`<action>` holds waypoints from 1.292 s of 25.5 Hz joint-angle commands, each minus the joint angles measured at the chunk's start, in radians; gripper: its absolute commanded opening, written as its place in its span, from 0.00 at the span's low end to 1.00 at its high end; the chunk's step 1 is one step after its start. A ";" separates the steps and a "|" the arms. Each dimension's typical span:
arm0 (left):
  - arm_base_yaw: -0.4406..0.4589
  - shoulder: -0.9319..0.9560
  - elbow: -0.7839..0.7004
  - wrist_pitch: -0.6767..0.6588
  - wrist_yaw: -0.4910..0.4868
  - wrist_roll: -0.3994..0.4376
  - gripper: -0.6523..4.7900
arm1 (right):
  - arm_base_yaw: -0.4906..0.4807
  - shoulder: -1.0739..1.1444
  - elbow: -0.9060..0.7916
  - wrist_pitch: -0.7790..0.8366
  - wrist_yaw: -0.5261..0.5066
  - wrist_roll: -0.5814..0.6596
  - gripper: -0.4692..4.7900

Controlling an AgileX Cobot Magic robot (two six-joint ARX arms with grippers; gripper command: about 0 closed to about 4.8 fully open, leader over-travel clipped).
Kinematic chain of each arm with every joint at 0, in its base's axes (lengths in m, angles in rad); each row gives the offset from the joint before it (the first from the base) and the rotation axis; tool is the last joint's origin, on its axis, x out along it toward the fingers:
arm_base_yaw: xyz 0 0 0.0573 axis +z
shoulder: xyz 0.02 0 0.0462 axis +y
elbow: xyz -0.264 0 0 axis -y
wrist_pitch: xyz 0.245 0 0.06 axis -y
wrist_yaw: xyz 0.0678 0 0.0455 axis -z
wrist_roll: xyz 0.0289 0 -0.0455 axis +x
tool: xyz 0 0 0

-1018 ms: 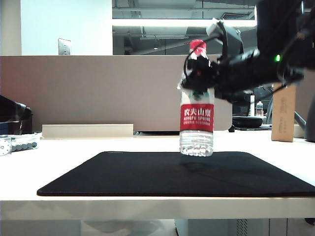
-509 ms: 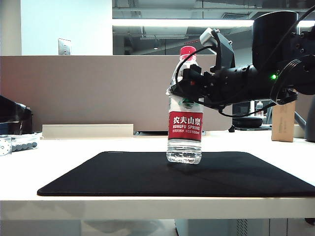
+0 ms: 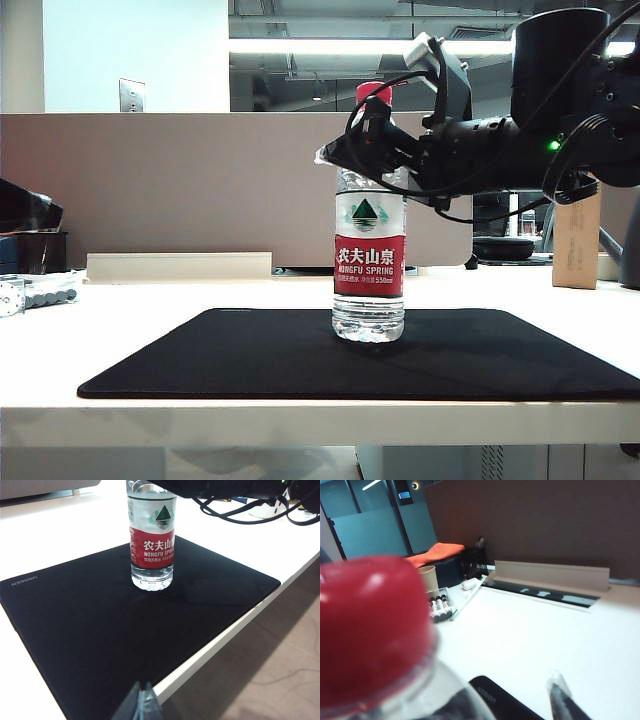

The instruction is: Stand the plastic bottle up on the black mouse pad.

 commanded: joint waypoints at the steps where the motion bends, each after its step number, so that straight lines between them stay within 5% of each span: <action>1: 0.002 0.002 0.004 0.013 0.004 0.000 0.12 | -0.001 -0.008 0.005 0.093 -0.023 0.012 0.93; 3: 0.002 0.002 0.004 0.013 0.004 0.000 0.12 | -0.001 -0.010 0.005 0.194 -0.021 0.058 0.98; 11: 0.016 -0.020 0.004 0.013 0.007 0.000 0.12 | -0.003 -0.101 0.040 0.193 -0.023 0.162 0.99; 14: 0.061 -0.044 0.005 0.012 0.009 0.000 0.12 | -0.003 -0.157 0.053 0.193 -0.021 0.162 0.92; 16: 0.111 -0.060 0.004 0.013 0.008 0.000 0.12 | -0.003 -0.205 0.058 0.193 -0.023 0.162 0.68; 17: 0.137 -0.066 0.004 0.012 0.008 0.000 0.12 | -0.003 -0.230 0.058 0.193 -0.023 0.162 0.47; 18: 0.171 -0.076 0.005 0.013 0.008 0.000 0.12 | -0.008 -0.264 0.056 0.192 -0.023 0.161 0.15; 19: 0.195 -0.082 0.004 0.013 0.008 0.000 0.12 | -0.011 -0.288 0.056 0.190 -0.023 0.161 0.08; 25: 0.416 -0.090 0.004 0.013 0.007 0.000 0.12 | -0.046 -0.507 0.031 0.116 0.000 0.162 0.07; 29: 0.548 -0.090 0.004 0.013 0.008 0.000 0.12 | -0.047 -0.715 -0.062 -0.089 0.170 0.161 0.07; 33: 0.661 -0.090 0.004 0.013 0.008 0.000 0.12 | -0.047 -0.999 -0.158 -0.489 0.278 0.153 0.07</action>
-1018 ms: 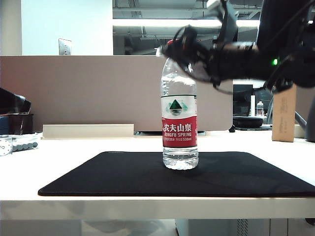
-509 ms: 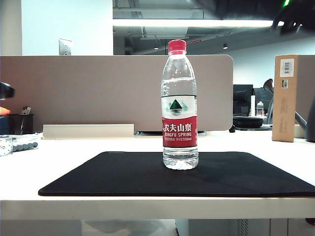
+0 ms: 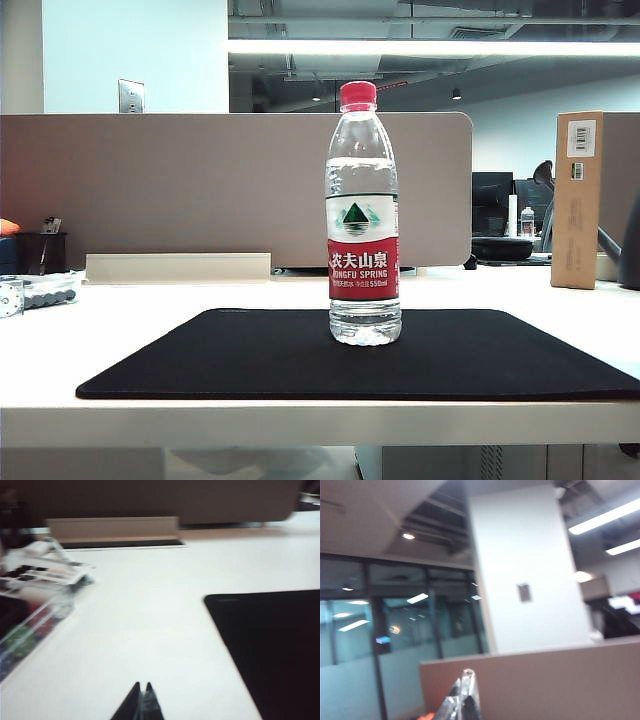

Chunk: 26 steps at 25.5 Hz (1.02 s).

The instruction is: Stand the plastic bottle up on the black mouse pad.

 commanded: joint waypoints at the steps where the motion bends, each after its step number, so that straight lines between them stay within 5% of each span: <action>1: 0.053 0.001 0.004 0.011 0.002 0.000 0.12 | 0.002 -0.190 -0.050 -0.351 0.085 -0.009 0.07; 8: 0.061 0.001 0.004 0.011 0.001 0.000 0.12 | 0.002 -0.573 -0.167 -0.782 0.359 -0.068 0.07; 26: 0.064 0.001 0.004 0.011 0.001 0.000 0.12 | 0.003 -0.659 -0.176 -1.016 0.352 -0.067 0.10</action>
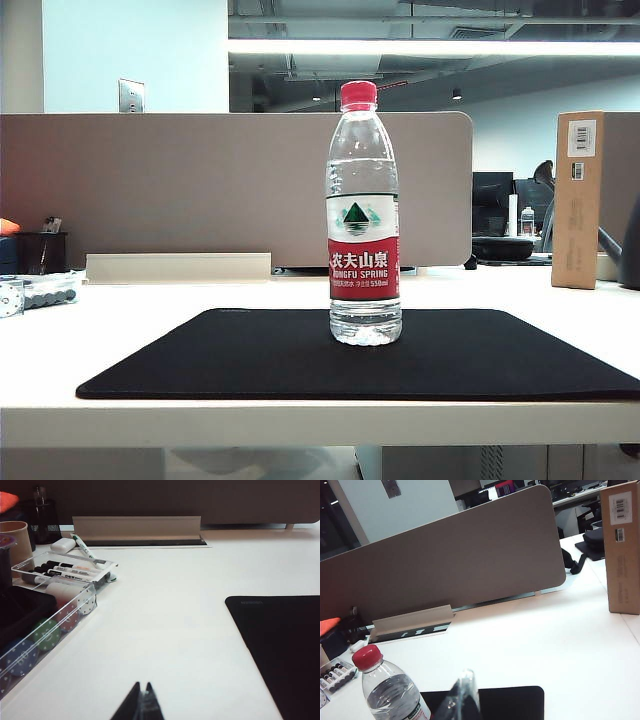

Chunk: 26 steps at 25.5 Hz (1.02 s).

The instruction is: Stand the plastic bottle up on the black mouse pad.

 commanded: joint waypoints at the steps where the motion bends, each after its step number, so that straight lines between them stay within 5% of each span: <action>1: 0.001 0.001 0.004 0.013 0.003 0.000 0.12 | 0.001 0.000 0.005 -0.019 0.001 0.000 0.10; 4: 0.001 0.001 0.004 0.013 0.003 0.000 0.12 | -0.010 -0.052 -0.010 -0.057 0.000 -0.020 0.10; 10: 0.001 0.001 0.004 0.013 0.003 0.000 0.12 | -0.146 -0.266 -0.200 0.000 -0.004 -0.417 0.10; 18: 0.001 0.001 0.004 0.013 0.003 0.000 0.12 | -0.304 -0.266 -0.417 0.098 -0.098 -0.354 0.10; 26: 0.001 0.001 0.004 0.013 0.003 0.000 0.12 | -0.410 -0.266 -0.417 0.053 -0.134 -0.354 0.10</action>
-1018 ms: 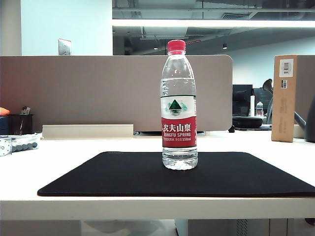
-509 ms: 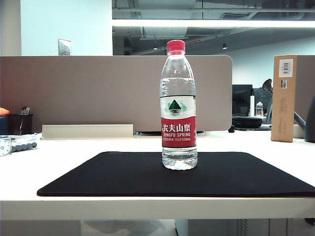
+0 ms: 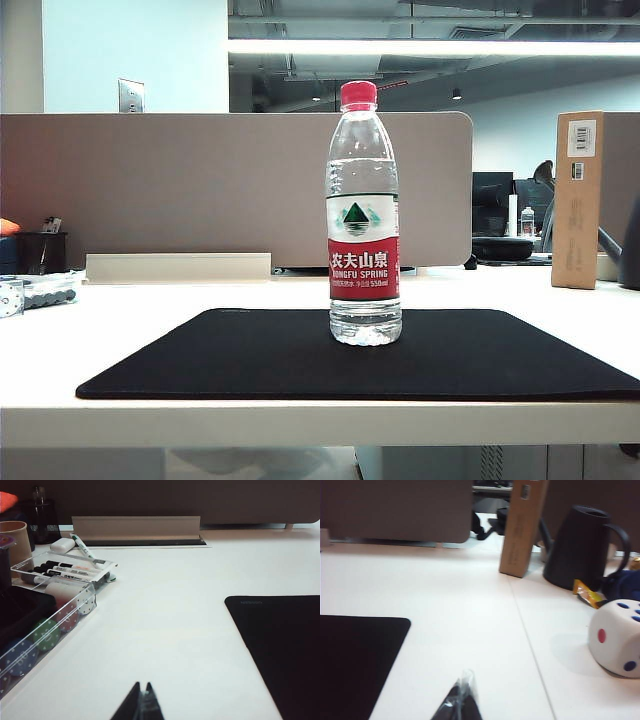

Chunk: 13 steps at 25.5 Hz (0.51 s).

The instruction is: Stand the plastic bottle up on the black mouse pad.

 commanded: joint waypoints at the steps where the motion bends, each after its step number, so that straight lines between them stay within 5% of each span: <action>1: 0.001 0.001 0.004 0.013 0.000 0.000 0.12 | -0.019 0.000 -0.005 0.013 -0.010 0.004 0.10; 13: 0.001 0.001 0.004 0.013 0.000 0.000 0.12 | -0.012 0.000 -0.005 0.013 -0.009 0.007 0.10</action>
